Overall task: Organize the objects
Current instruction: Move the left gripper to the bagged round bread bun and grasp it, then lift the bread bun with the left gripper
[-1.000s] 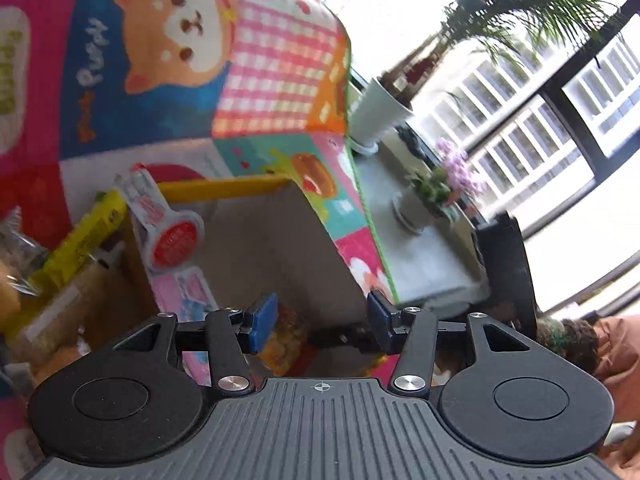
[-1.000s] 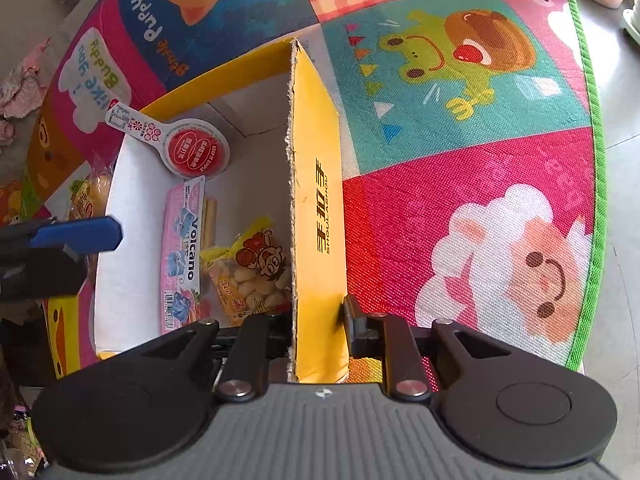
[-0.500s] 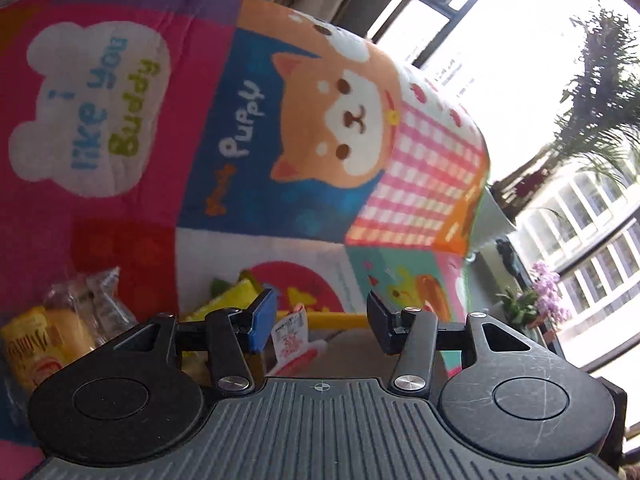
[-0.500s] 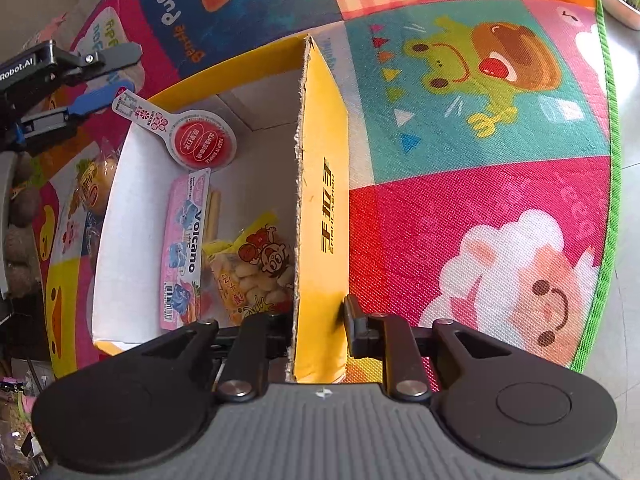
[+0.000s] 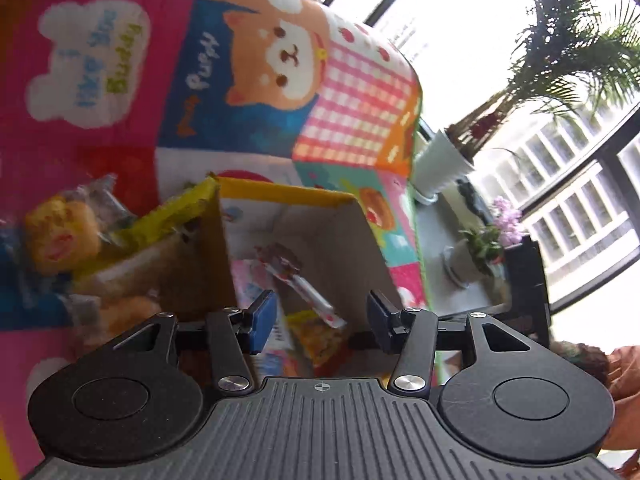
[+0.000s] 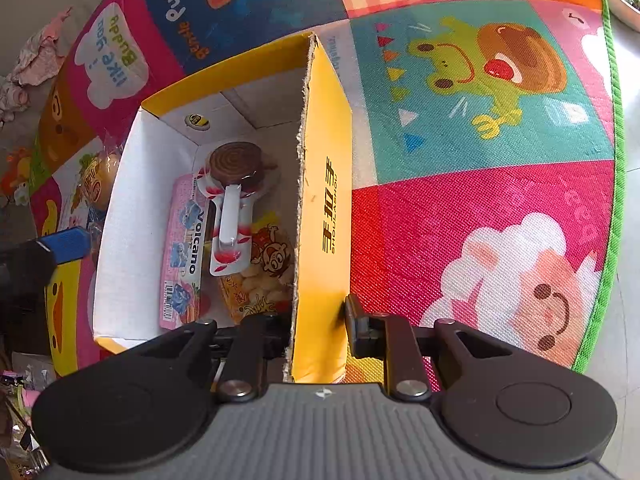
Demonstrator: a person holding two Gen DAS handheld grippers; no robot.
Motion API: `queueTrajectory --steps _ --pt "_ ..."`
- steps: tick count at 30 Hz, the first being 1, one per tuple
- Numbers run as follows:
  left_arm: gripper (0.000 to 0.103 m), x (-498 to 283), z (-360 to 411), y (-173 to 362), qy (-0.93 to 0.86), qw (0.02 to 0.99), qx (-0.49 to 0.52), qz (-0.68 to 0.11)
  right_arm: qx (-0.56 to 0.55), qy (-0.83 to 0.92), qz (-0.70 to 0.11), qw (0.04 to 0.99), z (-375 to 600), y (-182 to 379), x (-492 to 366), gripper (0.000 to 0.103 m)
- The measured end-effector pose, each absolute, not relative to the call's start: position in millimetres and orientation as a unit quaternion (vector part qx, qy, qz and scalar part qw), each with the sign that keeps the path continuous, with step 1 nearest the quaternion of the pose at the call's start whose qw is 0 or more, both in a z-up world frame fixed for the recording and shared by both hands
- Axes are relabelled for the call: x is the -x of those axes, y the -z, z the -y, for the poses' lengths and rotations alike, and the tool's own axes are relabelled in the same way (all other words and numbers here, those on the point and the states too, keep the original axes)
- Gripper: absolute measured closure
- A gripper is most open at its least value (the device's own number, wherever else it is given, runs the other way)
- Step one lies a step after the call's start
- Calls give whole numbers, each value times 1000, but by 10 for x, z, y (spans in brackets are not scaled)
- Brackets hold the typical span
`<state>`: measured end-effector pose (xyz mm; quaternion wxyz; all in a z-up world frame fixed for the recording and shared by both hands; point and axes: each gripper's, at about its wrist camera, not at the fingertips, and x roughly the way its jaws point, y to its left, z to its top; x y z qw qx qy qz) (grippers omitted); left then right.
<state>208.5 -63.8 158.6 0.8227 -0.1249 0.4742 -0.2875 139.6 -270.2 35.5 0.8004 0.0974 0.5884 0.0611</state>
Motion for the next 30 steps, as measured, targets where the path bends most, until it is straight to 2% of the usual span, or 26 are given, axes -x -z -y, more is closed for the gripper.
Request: queueTrajectory --steps 4,9,17,18,20,22,23,25,27,28,30 --pt "49 -2070 415 -1706 243 850 -92 -457 -96 -62 -588 801 2705 -350 -1399 83" --pt "47 -2130 510 -1554 320 777 -316 -440 -86 -62 -588 802 2674 -343 -1407 82" --pt "47 -2296 795 -973 393 687 -366 -489 -74 -51 -589 803 2628 -344 -1407 82" --pt "43 -2291 823 -901 395 682 -375 -489 -73 -50 -589 803 2623 -347 -1404 82" --pt "26 -2297 853 -816 398 677 -378 -491 -70 -49 -588 804 2612 -351 -1390 82" --pt "25 -2289 877 -714 399 671 -380 -496 -71 -47 -586 806 2609 -354 -1372 82" --pt "11 -2267 891 -671 400 670 -386 -492 -72 -45 -585 806 2609 -354 -1364 82" --pt "4 -2221 900 -620 410 666 -381 -494 -77 -40 -582 808 2609 -358 -1343 82" --pt "11 -2191 892 -642 404 669 -366 -505 -77 -36 -580 810 2604 -363 -1327 82" --pt "46 -2193 871 -662 391 672 -349 -522 -77 -35 -578 811 2600 -366 -1319 82" --pt "45 -2187 798 -770 365 684 -292 -560 -75 -34 -577 812 2589 -378 -1307 82"
